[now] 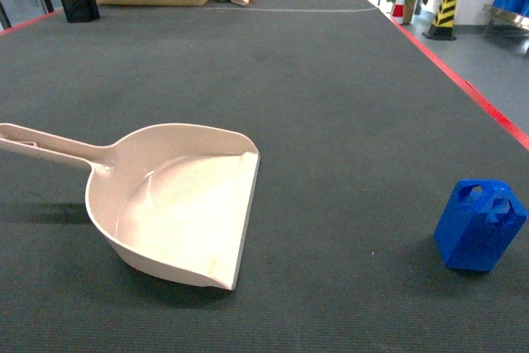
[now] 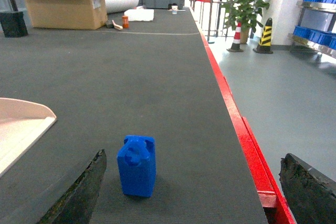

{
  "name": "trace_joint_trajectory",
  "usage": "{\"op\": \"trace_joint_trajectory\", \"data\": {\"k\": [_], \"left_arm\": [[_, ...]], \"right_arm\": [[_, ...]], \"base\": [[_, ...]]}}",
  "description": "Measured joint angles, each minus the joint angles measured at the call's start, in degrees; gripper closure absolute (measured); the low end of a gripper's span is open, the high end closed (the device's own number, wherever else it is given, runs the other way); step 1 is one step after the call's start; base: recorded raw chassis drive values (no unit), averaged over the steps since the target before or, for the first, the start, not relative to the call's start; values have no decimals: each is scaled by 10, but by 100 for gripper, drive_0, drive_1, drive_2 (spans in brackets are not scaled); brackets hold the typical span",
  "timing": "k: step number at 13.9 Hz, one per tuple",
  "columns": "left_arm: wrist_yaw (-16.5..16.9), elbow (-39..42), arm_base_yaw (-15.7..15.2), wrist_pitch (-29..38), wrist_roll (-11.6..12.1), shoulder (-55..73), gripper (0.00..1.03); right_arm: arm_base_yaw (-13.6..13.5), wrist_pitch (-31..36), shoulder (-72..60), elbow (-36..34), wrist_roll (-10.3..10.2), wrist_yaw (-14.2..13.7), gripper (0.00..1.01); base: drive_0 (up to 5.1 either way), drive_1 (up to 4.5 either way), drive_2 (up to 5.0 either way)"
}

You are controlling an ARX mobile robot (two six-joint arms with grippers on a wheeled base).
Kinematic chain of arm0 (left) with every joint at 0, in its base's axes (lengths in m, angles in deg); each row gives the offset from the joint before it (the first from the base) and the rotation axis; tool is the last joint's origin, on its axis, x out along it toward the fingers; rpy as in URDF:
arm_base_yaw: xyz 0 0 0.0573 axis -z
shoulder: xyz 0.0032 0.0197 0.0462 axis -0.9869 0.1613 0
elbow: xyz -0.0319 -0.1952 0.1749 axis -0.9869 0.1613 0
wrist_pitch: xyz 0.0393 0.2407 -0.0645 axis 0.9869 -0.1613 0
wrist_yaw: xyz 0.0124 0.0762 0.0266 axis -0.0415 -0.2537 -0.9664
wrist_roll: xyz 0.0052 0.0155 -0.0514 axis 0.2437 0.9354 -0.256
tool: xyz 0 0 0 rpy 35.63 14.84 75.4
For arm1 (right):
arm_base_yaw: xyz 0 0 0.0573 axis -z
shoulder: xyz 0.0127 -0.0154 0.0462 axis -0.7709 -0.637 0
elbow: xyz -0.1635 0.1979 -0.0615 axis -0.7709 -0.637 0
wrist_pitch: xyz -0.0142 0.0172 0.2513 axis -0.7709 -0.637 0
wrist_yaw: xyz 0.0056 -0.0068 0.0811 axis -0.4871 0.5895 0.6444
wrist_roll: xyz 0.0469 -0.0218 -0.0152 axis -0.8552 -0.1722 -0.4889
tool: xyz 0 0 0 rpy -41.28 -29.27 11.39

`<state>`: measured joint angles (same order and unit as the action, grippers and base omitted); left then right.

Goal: Place part in tray to right shelf

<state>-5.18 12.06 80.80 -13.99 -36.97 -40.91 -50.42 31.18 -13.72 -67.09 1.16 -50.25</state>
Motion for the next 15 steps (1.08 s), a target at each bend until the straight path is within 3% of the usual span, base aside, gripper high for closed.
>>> {"op": "trace_joint_trajectory", "data": {"k": [1, 2, 3, 4, 5, 6, 8, 10, 12, 15], "left_arm": [[-3, 0, 0, -8, -3, 2, 5], [-2, -19, -11, -49, -56, 52, 5], [45, -22, -43, 11, -125, 134, 5], [80, -23, -48, 77, -183, 196, 5], [119, -24, -54, 152, -228, 269, 5], [141, -28, -64, 214, -257, 340, 5], [194, -53, -112, 385, -343, 540, 5], [207, -96, -136, 511, -416, 714, 5], [215, -146, -144, 579, -459, 850, 5], [209, -244, -156, 599, -508, 1013, 5]], "right_arm": [[0, 0, 0, 0, 0, 0, 3], [0, 0, 0, 0, 0, 0, 3], [0, 0, 0, 0, 0, 0, 3], [0, -1, 0, 0, 0, 0, 3], [0, -1, 0, 0, 0, 0, 3], [0, 0, 0, 0, 0, 0, 3], [0, 0, 0, 0, 0, 0, 3], [0, 0, 0, 0, 0, 0, 3], [0, 0, 0, 0, 0, 0, 3], [0, 0, 0, 0, 0, 0, 3]], "base": [[0, 0, 0], [0, 0, 0], [0, 0, 0], [0, 0, 0], [0, 0, 0], [0, 0, 0], [0, 0, 0], [0, 0, 0], [0, 0, 0], [0, 0, 0]]}}
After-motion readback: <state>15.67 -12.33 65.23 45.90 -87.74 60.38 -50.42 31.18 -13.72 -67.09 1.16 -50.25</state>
